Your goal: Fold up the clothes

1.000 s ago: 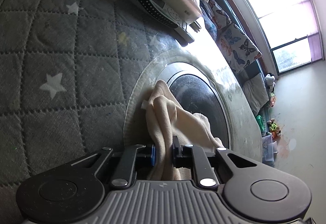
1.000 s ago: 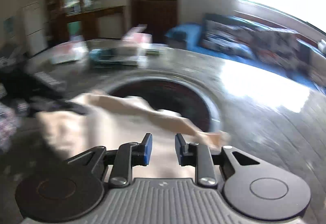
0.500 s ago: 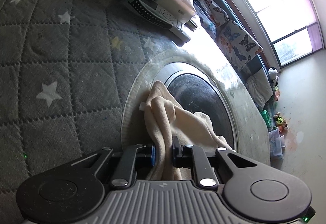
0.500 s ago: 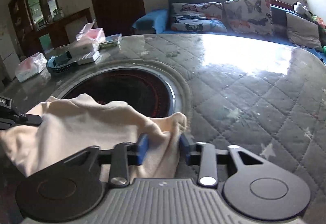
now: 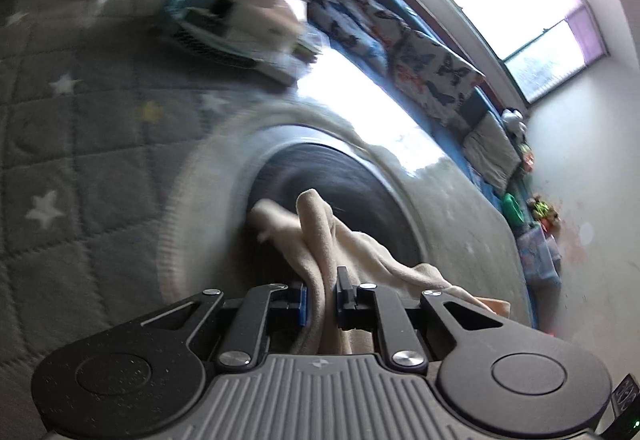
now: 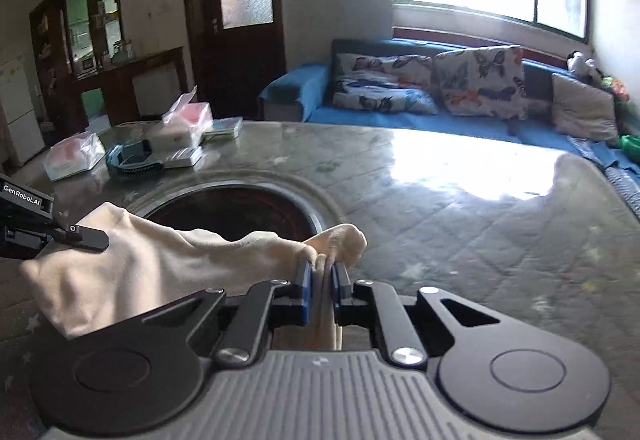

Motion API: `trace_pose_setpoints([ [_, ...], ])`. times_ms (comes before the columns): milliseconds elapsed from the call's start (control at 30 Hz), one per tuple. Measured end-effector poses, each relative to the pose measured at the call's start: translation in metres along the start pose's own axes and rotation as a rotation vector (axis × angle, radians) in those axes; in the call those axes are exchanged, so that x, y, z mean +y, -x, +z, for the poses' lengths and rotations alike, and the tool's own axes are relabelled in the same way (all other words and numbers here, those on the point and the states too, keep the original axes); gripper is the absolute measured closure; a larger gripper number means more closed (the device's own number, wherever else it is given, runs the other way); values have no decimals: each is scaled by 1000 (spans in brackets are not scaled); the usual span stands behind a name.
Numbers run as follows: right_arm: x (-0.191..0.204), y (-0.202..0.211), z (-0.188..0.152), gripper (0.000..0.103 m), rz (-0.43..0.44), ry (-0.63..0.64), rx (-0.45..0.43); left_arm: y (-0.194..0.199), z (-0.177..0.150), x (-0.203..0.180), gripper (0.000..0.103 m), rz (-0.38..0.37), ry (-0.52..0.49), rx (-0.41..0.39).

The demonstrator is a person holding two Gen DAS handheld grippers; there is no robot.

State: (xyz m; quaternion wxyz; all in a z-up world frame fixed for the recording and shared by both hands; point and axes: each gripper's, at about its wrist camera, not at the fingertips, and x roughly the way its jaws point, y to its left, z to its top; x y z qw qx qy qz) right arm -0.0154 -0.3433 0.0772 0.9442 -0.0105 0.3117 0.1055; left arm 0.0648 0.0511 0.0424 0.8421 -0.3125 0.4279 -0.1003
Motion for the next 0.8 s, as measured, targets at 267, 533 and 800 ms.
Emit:
trace_pose_setpoints([
  [267,-38,40,-1,94,-113,-2,-48,-17,-23,-64,90,-47,-109,37],
  [533,-82,54,-5,94,-225,-38,-59,-53,-42,-122,90,-70,-191,83],
  [800,-125,53,-15,94,-341,-82,-32,-88,-59,-172,90,-87,-287,114],
])
